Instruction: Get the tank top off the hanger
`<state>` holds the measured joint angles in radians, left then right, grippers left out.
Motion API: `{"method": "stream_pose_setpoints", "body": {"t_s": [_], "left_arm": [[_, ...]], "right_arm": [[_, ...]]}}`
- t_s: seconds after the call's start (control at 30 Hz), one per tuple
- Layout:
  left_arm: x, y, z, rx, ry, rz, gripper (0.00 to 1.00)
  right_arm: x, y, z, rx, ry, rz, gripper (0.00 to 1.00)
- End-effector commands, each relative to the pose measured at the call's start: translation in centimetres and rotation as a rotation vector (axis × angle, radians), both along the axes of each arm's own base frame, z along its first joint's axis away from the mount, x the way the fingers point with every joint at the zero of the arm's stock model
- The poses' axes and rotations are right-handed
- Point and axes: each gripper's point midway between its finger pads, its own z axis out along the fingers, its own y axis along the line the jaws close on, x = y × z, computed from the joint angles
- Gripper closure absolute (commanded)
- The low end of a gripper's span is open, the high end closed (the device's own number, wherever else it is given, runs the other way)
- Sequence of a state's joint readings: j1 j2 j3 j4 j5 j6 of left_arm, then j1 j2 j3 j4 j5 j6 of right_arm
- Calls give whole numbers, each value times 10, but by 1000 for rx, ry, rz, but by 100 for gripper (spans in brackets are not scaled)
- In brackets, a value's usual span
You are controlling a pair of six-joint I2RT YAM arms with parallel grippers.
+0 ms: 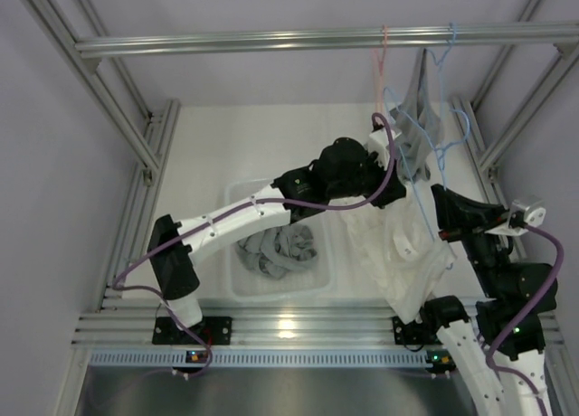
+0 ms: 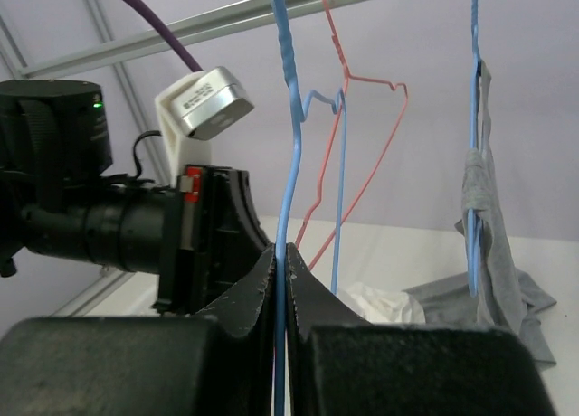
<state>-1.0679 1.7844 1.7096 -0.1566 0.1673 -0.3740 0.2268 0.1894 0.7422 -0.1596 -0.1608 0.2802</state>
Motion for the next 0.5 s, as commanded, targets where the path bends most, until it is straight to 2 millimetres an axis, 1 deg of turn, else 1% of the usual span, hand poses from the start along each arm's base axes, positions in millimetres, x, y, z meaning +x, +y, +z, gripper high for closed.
{"method": "stream_pose_setpoints", "body": {"t_s": [0.0,0.07,0.1,0.2,0.23,0.3,0.33,0.37,0.4,0.43,0.47], "left_arm": [[-41,13,61,-160,21,-155,100],[-49,19,62,-169,47,-170,100],[-56,24,71,-191,47,-191,100],[-62,29,71,-197,40,-209,100],[-60,31,72,-193,22,-196,100],[-51,33,59,-167,20,-145,100],[-51,33,54,-159,26,-148,100],[-52,31,48,-149,40,-159,100],[-53,26,39,-136,69,-173,100],[-62,23,37,-135,85,-226,100],[-66,21,33,-130,105,-253,100]], "right_arm": [[-2,-6,49,89,-214,-19,100],[4,-7,49,98,-225,-33,100],[11,-7,45,88,-214,-41,100],[16,-7,46,85,-221,-50,100],[18,-9,46,89,-219,-62,100],[14,-11,53,105,-255,-66,100],[8,-12,58,113,-290,-64,100],[-1,-14,69,132,-350,-60,100],[-2,-14,68,134,-373,-58,100],[-7,-11,71,138,-407,-38,100],[-9,-9,72,143,-433,-21,100]]}}
